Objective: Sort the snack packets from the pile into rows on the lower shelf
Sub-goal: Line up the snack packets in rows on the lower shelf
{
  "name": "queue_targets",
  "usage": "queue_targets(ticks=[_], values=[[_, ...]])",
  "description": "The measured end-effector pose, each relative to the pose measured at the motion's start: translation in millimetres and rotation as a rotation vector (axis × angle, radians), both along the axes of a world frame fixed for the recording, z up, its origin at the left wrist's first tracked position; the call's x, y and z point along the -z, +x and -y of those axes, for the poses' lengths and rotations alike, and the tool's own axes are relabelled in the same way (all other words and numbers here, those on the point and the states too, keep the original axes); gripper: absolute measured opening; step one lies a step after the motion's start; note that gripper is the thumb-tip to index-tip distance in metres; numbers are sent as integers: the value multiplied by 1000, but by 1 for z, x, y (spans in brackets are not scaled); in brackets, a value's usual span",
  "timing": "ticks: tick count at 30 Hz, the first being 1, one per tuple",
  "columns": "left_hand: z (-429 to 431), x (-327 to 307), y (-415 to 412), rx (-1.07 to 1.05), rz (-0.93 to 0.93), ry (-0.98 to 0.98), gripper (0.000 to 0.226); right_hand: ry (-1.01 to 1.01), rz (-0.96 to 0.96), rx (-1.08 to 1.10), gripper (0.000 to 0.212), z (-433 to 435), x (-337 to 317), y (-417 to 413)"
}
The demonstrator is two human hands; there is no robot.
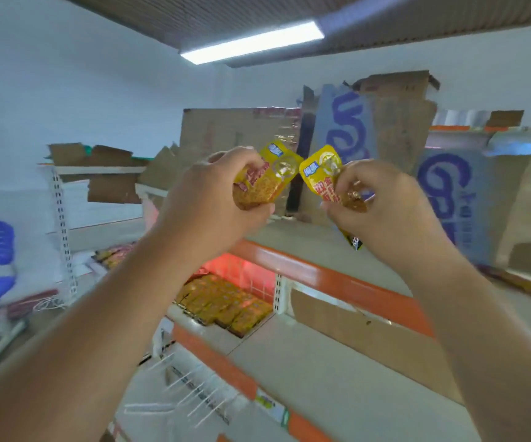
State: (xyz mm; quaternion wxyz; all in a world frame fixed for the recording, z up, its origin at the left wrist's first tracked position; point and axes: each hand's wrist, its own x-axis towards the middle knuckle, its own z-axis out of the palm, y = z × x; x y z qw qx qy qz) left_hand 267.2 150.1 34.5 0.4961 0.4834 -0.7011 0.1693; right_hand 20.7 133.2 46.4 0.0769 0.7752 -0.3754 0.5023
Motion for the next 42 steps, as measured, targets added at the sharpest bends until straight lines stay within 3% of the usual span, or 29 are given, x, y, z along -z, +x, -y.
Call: queue_targets(ticks=[8,20,32,42], values=[[-7,32,127,-92,-23,59,53,107,72,-115,26,25,34,133],[29,84,211,-230,-58,223,57,209,180,-188,27,92,95,242],[182,155,264,-253,25,400,66,414,282,-207,27,231,192,316],[309,245,256,-190,-16,617,71,626,247,13,27,331,259,302]])
